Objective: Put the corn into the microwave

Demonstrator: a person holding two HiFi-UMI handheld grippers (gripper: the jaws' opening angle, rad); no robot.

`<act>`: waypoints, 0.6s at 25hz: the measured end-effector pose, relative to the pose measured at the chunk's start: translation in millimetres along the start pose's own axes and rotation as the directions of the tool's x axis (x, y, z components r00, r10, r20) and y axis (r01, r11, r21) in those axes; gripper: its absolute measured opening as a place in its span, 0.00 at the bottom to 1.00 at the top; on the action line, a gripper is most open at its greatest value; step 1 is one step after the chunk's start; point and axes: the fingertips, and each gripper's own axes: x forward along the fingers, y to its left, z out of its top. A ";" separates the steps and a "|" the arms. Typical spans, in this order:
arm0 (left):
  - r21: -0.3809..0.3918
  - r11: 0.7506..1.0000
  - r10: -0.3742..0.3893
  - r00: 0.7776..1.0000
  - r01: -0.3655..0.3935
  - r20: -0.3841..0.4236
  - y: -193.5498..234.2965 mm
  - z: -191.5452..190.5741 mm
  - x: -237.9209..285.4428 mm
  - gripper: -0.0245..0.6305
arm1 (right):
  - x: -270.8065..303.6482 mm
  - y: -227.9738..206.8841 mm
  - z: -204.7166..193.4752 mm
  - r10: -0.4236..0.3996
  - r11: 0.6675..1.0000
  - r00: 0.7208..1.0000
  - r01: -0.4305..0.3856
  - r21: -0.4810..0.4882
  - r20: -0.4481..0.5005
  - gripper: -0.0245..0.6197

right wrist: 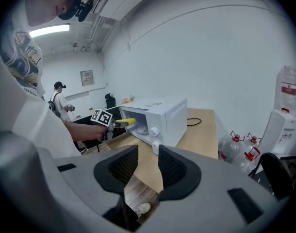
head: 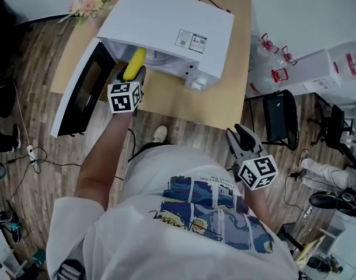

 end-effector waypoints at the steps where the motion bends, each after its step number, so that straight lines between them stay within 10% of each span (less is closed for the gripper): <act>1: 0.007 1.000 0.000 1.000 0.000 -0.004 5.4 0.9 9.7 0.43 | 2.6 -0.9 1.6 -0.016 1.000 1.000 0.016 0.009 0.003 0.22; 15: 0.121 0.993 0.023 0.997 -0.013 -0.080 39.5 -5.2 114.4 0.43 | 3.0 -18.0 1.3 -0.190 0.978 0.982 0.191 0.088 -0.025 0.22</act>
